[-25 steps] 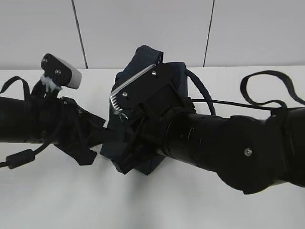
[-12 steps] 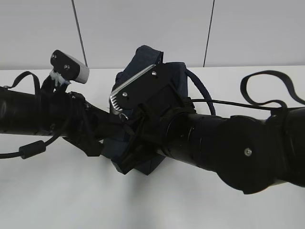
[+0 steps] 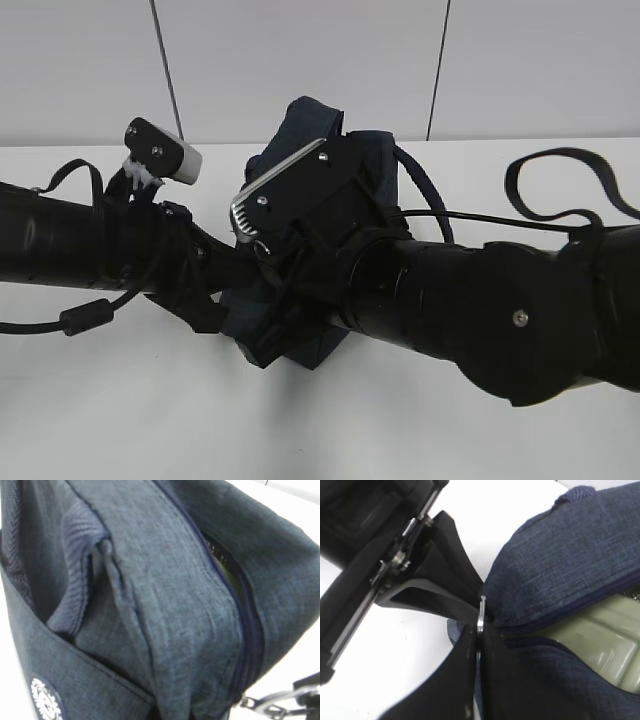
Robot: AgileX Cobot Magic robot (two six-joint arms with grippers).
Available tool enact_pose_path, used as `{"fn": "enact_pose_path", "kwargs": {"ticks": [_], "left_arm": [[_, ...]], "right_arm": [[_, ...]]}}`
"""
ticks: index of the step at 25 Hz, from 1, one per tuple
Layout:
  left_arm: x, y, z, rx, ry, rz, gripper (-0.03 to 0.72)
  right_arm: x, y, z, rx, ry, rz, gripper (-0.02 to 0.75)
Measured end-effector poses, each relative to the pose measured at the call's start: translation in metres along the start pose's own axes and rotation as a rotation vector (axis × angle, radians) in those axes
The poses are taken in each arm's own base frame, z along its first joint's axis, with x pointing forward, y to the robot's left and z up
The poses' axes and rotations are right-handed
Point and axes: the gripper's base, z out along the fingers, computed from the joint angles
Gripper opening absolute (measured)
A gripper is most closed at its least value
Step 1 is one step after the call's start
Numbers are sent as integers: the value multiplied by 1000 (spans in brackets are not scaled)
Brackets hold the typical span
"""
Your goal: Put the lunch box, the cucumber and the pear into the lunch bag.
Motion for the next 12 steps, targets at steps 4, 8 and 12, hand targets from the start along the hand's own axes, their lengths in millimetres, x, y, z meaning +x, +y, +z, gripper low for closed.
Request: {"fn": "enact_pose_path", "kwargs": {"ticks": [4, 8, 12], "left_arm": [[0, 0, 0, 2, 0, 0, -3], [4, -2, 0, 13, 6, -6, -6], [13, -9, -3, 39, 21, -22, -6]], "right_arm": [[-2, -1, -2, 4, -11, 6, 6], [-12, -6, -7, 20, -42, 25, 6], [-26, -12, -8, 44, -68, 20, 6]]}}
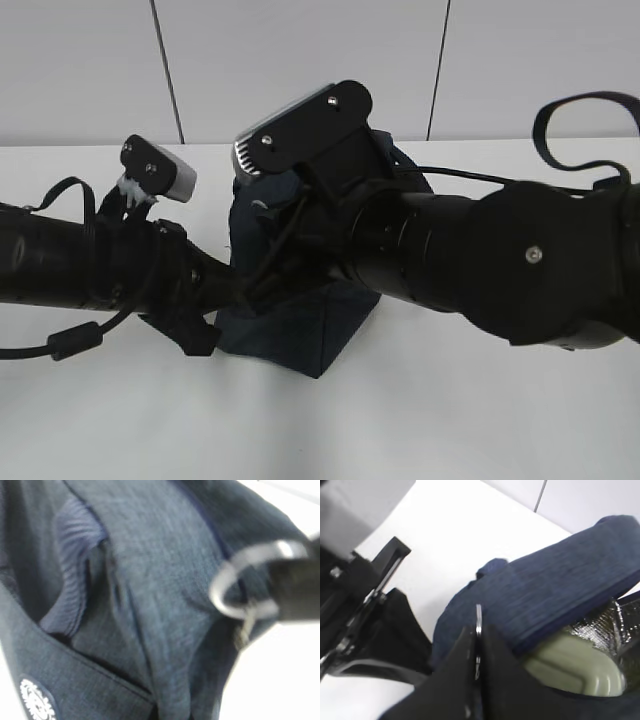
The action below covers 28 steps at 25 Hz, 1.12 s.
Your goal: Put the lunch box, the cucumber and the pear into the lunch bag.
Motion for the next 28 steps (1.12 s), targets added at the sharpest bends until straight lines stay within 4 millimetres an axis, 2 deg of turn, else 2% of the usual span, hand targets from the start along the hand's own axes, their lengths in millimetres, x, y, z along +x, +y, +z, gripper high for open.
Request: {"fn": "enact_pose_path", "kwargs": {"ticks": [6, 11, 16, 23, 28], "left_arm": [[8, -11, -12, 5, 4, -3, -9], [10, -14, -18, -4, 0, 1, -8], [9, -15, -18, 6, -5, 1, -10], [9, -16, -18, 12, -9, 0, -11], [9, -16, -18, 17, -12, 1, -12]], "right_arm": [[-14, -10, 2, 44, -17, -9, 6], [-29, -42, 3, 122, -48, 49, 6], [-42, -71, 5, 122, -50, 101, 6], [-46, -108, 40, 116, -9, 152, 6], [-44, -148, 62, 63, 16, 324, 6]]}}
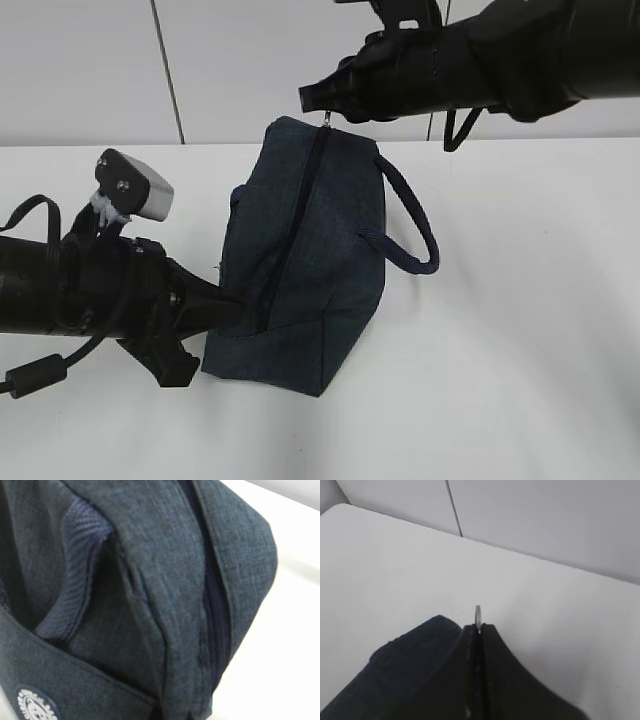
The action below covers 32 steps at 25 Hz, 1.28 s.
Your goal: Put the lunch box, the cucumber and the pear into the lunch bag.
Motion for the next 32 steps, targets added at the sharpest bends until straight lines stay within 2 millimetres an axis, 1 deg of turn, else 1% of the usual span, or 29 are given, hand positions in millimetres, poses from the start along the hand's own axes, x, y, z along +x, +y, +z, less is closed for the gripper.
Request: {"fn": "enact_pose_path", "kwargs": {"ticks": [3, 5, 7, 10, 12, 13, 15, 19, 20, 21, 22, 24, 26, 27, 28, 30, 32], "left_arm": [[0, 0, 0, 4, -2, 0, -12], [0, -1, 0, 6, -3, -1, -12], [-1, -1, 0, 9, -6, 1, -12], [-5, -2, -5, -4, -22, 13, -12], [-8, -2, -9, -19, -33, 23, -12], [-9, -2, -11, -32, -34, 28, -12], [-11, -2, -15, -54, -38, 36, -12], [-10, -1, -18, -86, -30, 41, -12], [-10, -1, -18, -95, -26, 41, -10], [-10, 1, -19, -110, -20, 41, -2], [-9, 2, -19, -124, -12, 41, 11], [-8, 3, -20, -146, 0, 40, 78], [-8, 4, -20, -152, 1, 41, 187], [-9, 4, -21, -156, 1, 42, 237], [-9, 4, -22, -165, -1, 44, 288], [-12, 5, -27, -199, -6, 39, 354], [-14, 4, -34, -223, -1, 17, 376]], "right_arm": [[-1, -29, 18, -60, 22, 155, 6], [3, -48, 30, -81, 31, 252, 6], [8, -66, 37, -103, 36, 344, 6], [20, -89, 48, -138, 68, 472, 6], [35, -103, 57, -148, 105, 549, 6], [42, -108, 60, -142, 120, 574, 6], [50, -113, 65, -137, 135, 605, 6], [50, -113, 67, -142, 132, 612, 7], [48, -113, 67, -150, 128, 599, 22], [46, -113, 66, -158, 123, 570, 52], [43, -114, 65, -169, 115, 540, 112], [36, -115, 63, -187, 98, 507, 284], [25, -114, 56, -200, 73, 470, 444], [20, -113, 53, -206, 64, 449, 504], [14, -111, 48, -214, 56, 419, 534], [2, -106, 37, -226, 49, 349, 554], [-7, -100, 24, -239, 70, 248, 552]]}}
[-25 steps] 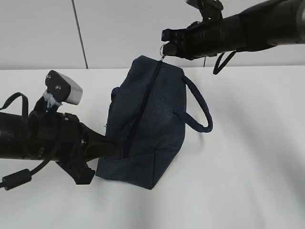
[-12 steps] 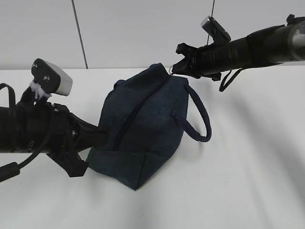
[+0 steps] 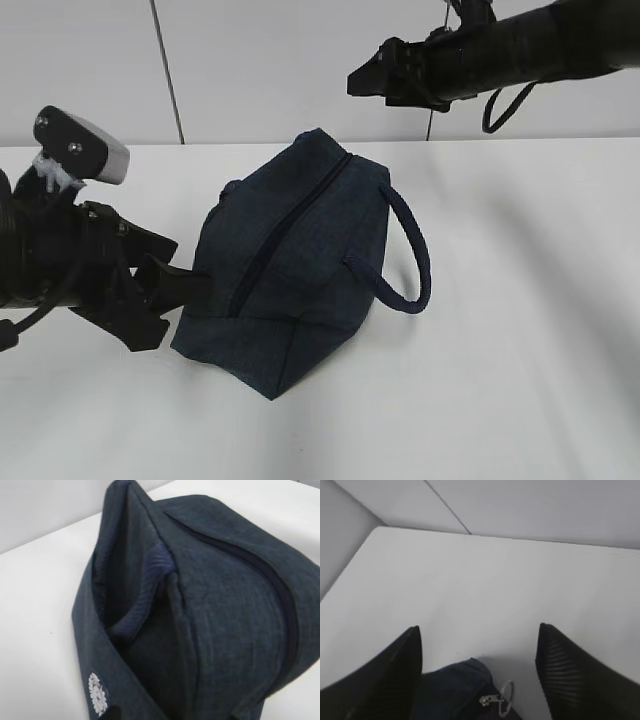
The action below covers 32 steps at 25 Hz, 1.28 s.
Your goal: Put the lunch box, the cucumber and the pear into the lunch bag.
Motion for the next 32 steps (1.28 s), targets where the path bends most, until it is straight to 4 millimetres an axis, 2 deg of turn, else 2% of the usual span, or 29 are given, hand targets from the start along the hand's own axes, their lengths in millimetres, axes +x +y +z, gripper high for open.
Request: {"fn": "enact_pose_path", "kwargs": {"ticks": [3, 5, 8, 11, 15, 18, 20, 23, 27, 32], "left_arm": [[-4, -3, -13, 2, 11, -16, 386], [-6, -6, -22, 5, 21, -56, 387], [-4, -9, -34, -5, 75, -84, 352], [2, -8, -45, -53, 159, -120, 274], [7, -7, -65, -149, 229, -215, 249], [7, -9, -89, -225, 224, -291, 246], [7, -12, -108, -264, 202, -296, 246], [10, -20, -142, -324, 175, -300, 246], [19, -34, -177, -352, 132, -300, 246], [29, -47, -205, -368, 54, -304, 246]], "right_arm": [[-7, 16, -20, 4, 78, -129, 542], [-11, 25, -35, 36, 134, -147, 535], [-11, 31, -54, 119, 229, -116, 522], [-11, 34, -68, 196, 292, -66, 507], [-8, 41, -83, 235, 304, -14, 491], [7, 52, -97, 247, 338, -7, 484], [26, 58, -112, 273, 379, -4, 482], [54, 68, -143, 353, 433, -27, 481], [85, 83, -189, 470, 464, -88, 480], [119, 110, -247, 574, 393, -137, 480]]}}
